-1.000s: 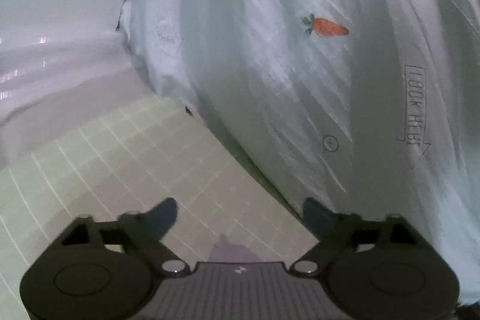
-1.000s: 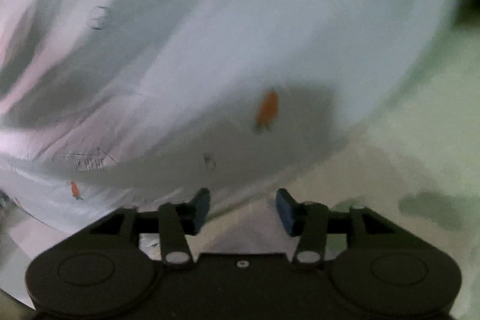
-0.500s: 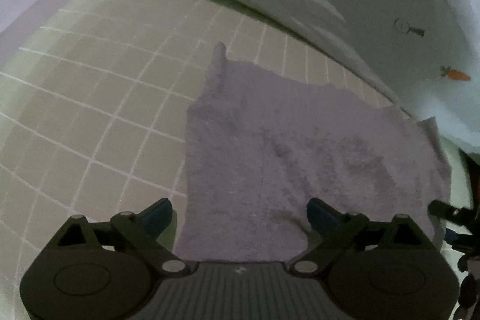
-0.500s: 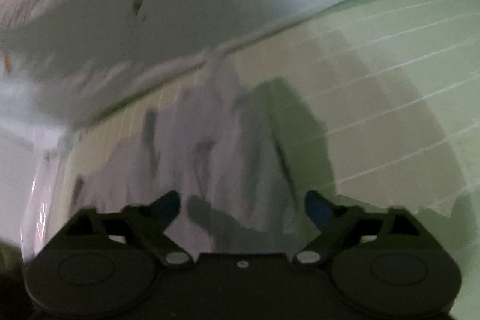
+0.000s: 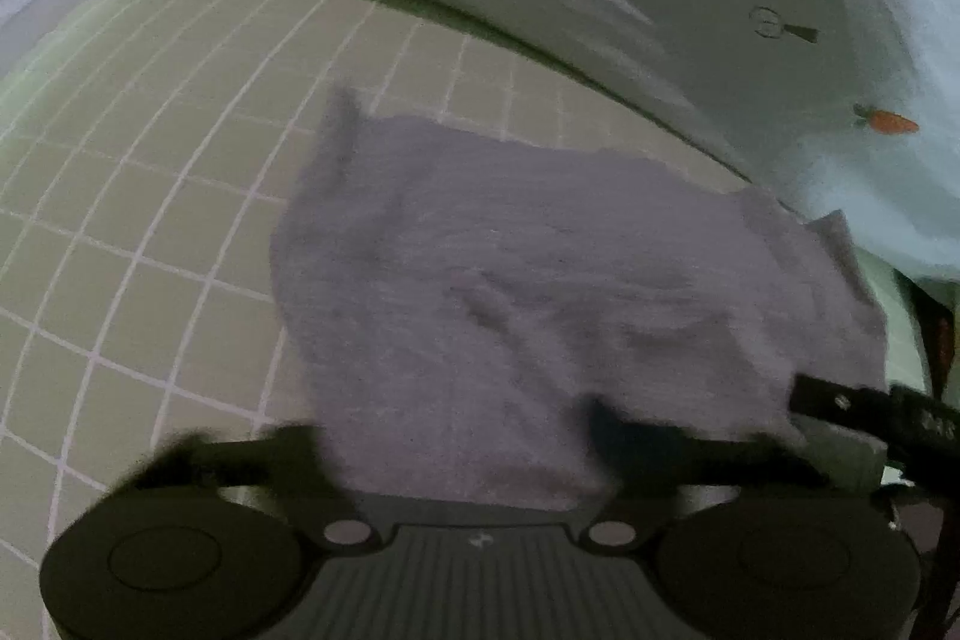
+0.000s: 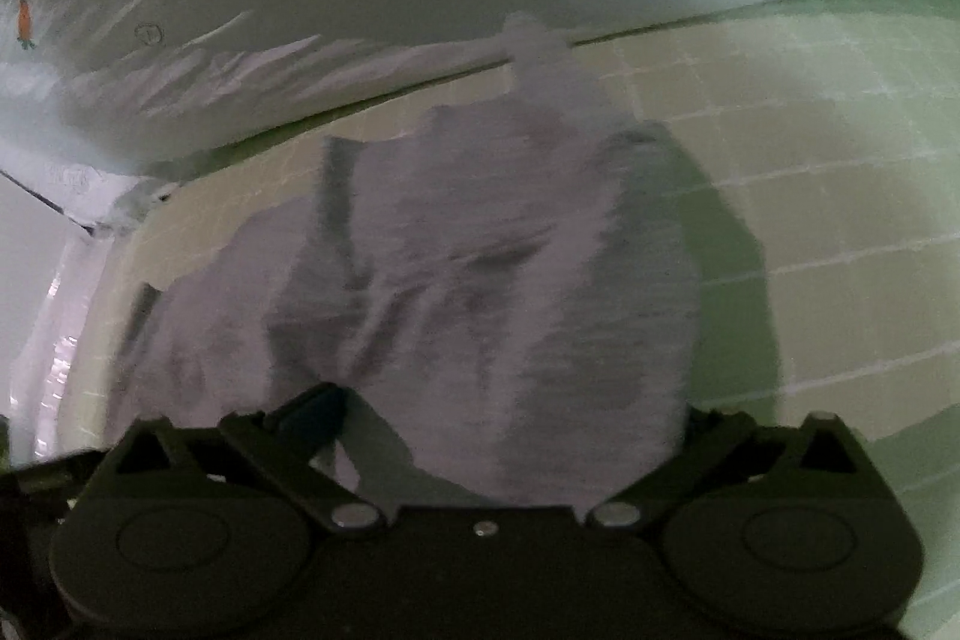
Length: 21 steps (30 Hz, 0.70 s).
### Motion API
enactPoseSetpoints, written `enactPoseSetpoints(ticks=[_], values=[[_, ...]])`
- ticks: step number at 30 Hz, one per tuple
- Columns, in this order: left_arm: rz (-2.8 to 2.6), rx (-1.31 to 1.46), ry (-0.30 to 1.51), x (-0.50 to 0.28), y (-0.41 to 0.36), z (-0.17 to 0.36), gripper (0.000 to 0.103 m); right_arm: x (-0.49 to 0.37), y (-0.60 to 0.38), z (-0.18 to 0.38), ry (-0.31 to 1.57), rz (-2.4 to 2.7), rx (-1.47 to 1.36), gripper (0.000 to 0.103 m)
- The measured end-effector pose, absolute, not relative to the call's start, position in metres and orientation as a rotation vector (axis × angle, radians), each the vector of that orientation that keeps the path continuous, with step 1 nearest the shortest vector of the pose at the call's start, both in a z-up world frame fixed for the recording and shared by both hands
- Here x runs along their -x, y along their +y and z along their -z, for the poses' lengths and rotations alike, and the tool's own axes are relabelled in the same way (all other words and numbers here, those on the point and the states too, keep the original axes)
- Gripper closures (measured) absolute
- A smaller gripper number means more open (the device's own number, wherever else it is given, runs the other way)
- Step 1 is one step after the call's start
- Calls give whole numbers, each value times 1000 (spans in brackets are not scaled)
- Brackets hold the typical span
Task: Fold clothes
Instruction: 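Grasp the folded hoodie edges with both grippers and lift it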
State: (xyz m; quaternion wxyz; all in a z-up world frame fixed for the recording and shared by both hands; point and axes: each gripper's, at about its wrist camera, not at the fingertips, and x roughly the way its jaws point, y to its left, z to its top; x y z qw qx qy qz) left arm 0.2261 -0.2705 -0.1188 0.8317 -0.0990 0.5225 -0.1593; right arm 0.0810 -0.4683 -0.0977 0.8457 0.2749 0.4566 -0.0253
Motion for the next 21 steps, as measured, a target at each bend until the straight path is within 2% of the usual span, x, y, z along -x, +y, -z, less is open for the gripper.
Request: enactPoseSetpoints(ticks=[1,2,4,11,21], values=[[341,202,1103,-226,-272,116,56,-81,-465,96,964,43,-595,27],[344,187,1097,-224,-273,112,62,-80,-464,95,966,41,-614,49],[352,163,1083,-221,-277,100,67,-73,-462,92,955,55,-659,58],[491,120,1040,-196,-308,59,72,-6,-451,50,843,131,-729,60],[691,-54,1001,-112,-393,36,72,128,-482,21,697,339,-792,60]])
